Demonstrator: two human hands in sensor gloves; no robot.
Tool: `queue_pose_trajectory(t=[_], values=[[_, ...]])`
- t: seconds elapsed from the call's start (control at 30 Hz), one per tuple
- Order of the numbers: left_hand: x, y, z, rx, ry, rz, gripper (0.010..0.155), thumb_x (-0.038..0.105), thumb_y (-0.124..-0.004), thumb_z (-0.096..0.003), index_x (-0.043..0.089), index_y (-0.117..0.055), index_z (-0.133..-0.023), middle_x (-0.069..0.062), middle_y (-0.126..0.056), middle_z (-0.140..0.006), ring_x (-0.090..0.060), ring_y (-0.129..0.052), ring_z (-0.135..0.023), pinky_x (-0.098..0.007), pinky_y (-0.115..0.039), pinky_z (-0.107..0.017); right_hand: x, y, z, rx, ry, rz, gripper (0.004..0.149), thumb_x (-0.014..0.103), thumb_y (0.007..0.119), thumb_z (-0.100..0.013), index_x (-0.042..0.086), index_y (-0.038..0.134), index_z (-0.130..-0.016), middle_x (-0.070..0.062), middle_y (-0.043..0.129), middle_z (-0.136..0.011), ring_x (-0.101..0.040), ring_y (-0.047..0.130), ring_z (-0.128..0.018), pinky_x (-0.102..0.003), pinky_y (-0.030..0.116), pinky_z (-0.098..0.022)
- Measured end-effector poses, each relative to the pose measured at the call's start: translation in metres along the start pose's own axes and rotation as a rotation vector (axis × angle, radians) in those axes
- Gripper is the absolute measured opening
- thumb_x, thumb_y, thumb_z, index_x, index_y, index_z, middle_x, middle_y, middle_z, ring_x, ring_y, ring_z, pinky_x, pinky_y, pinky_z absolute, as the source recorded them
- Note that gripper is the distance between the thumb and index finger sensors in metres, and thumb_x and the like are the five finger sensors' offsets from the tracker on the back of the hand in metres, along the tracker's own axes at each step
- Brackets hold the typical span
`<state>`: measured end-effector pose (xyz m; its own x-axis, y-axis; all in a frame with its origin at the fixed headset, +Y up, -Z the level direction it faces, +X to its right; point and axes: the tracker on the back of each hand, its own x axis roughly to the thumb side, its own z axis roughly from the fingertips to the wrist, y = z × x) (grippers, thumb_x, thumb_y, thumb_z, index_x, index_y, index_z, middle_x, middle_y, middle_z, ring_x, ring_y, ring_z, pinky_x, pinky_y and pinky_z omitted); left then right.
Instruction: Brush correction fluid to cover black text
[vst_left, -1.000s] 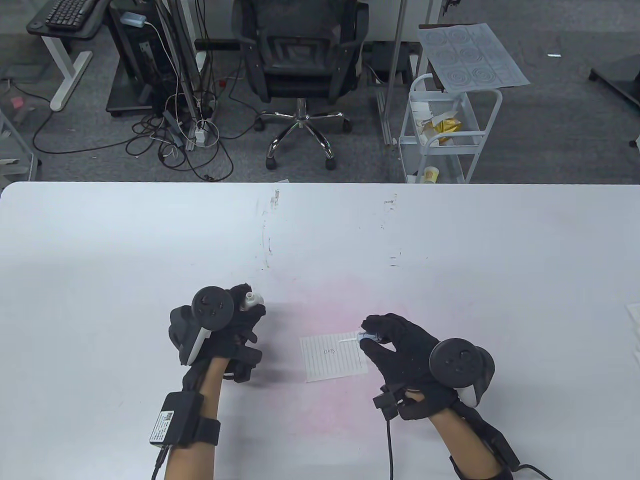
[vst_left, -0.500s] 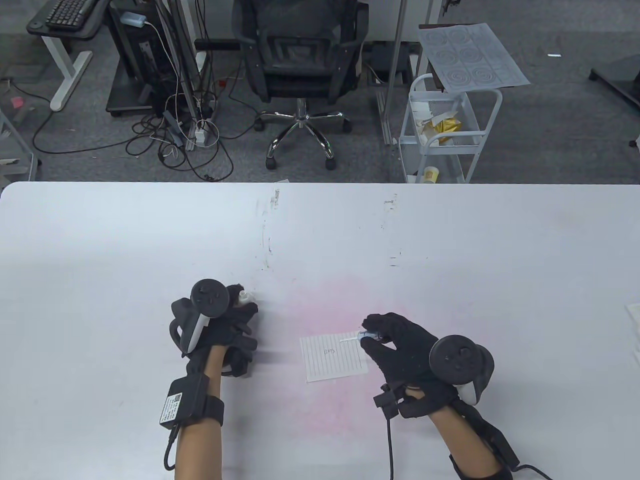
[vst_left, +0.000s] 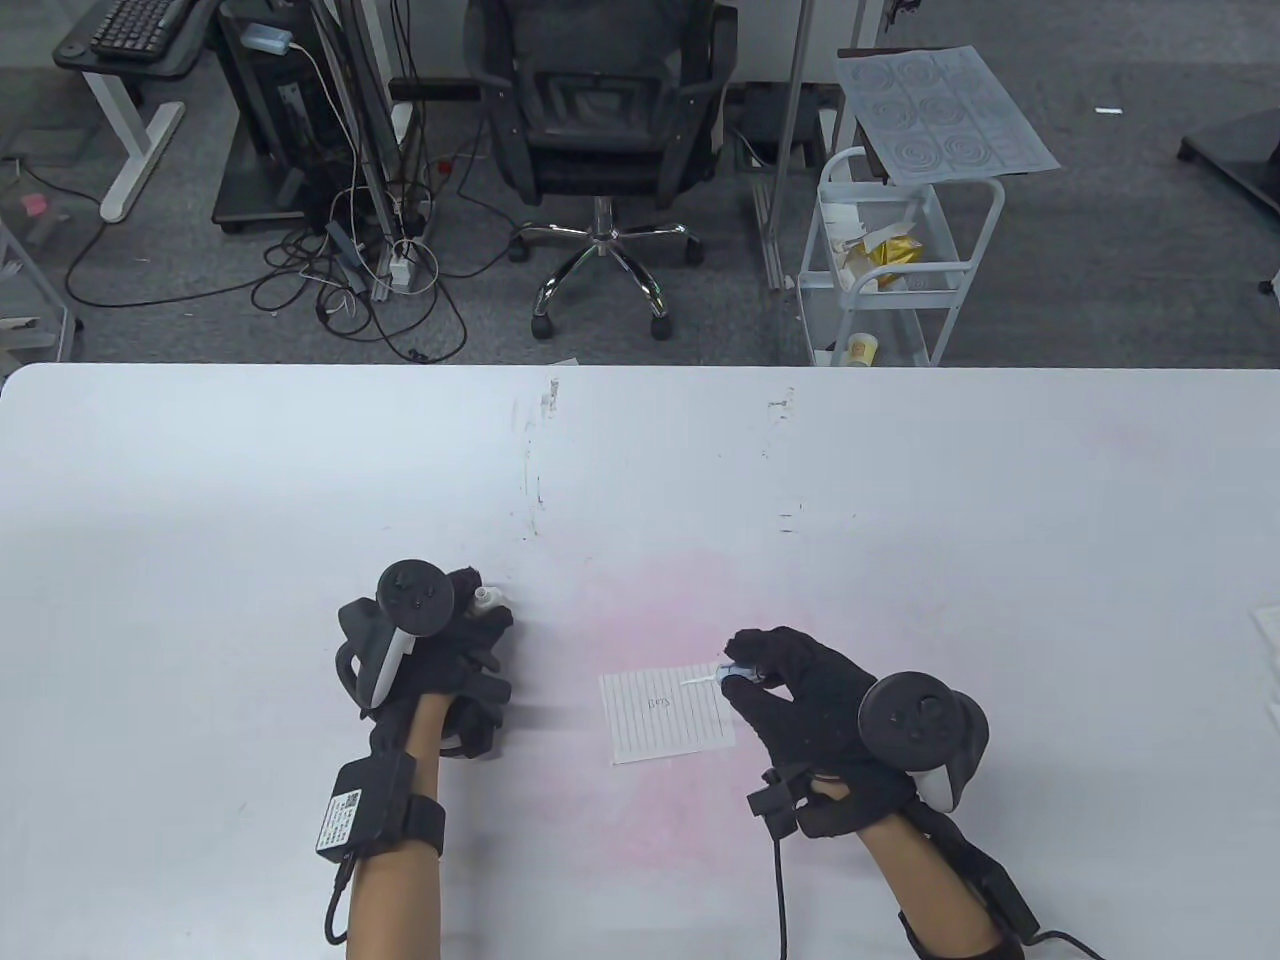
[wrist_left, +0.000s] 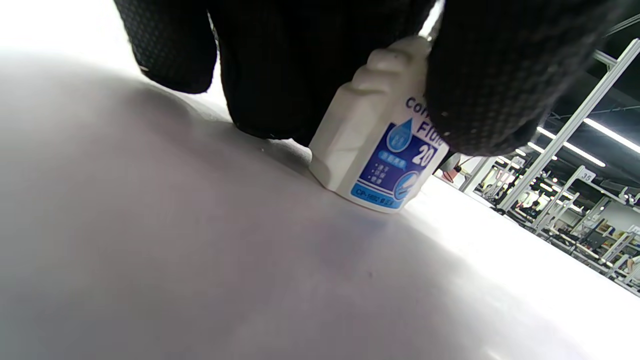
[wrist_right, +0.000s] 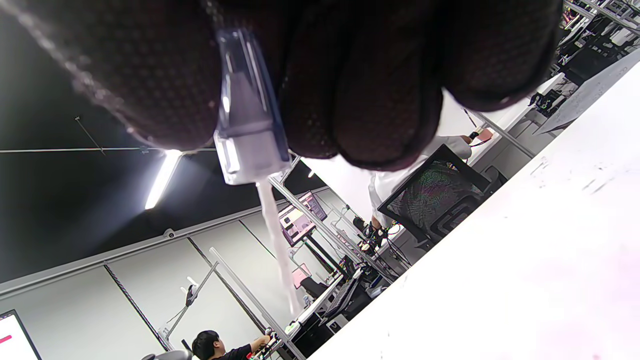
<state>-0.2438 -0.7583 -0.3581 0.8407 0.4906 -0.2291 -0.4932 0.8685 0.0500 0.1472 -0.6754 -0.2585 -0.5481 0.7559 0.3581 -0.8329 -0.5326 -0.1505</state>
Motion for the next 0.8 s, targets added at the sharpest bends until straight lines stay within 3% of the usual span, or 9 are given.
queue_pose_trajectory(t=[0.23,0.5,0.63,0.8], values=[[-0.002,0.025,0.017,0.098,-0.076,0.018,0.072,0.057,-0.085,-0.0358,0.026,-0.069,-0.099,-0.007,-0.080,-0.101,-0.031,-0.087,-0.089,-0.054,-0.070,-0.067,-0.002,0.001,-0.001,-0.010,0.010,0.000,0.046,0.044,0.091,-0.034,0.023,0.087,-0.075,-0.006,0.090,-0.071,-0.029,0.101,-0.049,-0.052,0.079,-0.046],[0.040,0.065,0.069,0.285,-0.340,-0.018,0.074,0.060,-0.079,-0.0399,0.027,-0.061,-0.104,-0.007,-0.066,-0.110,-0.033,-0.073,-0.101,-0.056,-0.064,-0.071,-0.004,0.006,-0.001,-0.019,0.016,0.024,0.046,0.044,0.091,-0.034,0.023,0.087,-0.075,-0.006,0.090,-0.071,-0.029,0.101,-0.049,-0.052,0.079,-0.045],[0.065,0.065,0.099,0.305,-0.470,-0.058,0.075,0.060,-0.077,-0.0407,0.026,-0.060,-0.105,-0.008,-0.063,-0.112,-0.033,-0.070,-0.103,-0.057,-0.063,-0.072,-0.004,0.007,-0.001,-0.026,0.015,0.032,0.046,0.044,0.091,-0.034,0.023,0.087,-0.075,-0.006,0.089,-0.071,-0.029,0.101,-0.050,-0.052,0.079,-0.046],[0.091,0.039,0.125,0.203,-0.573,-0.111,0.069,0.055,-0.070,-0.0449,0.028,-0.057,-0.107,-0.007,-0.056,-0.116,-0.034,-0.060,-0.109,-0.058,-0.058,-0.075,-0.004,0.007,0.000,-0.030,0.014,0.042,0.046,0.043,0.091,-0.034,0.023,0.087,-0.075,-0.006,0.089,-0.071,-0.029,0.101,-0.050,-0.052,0.079,-0.046]])
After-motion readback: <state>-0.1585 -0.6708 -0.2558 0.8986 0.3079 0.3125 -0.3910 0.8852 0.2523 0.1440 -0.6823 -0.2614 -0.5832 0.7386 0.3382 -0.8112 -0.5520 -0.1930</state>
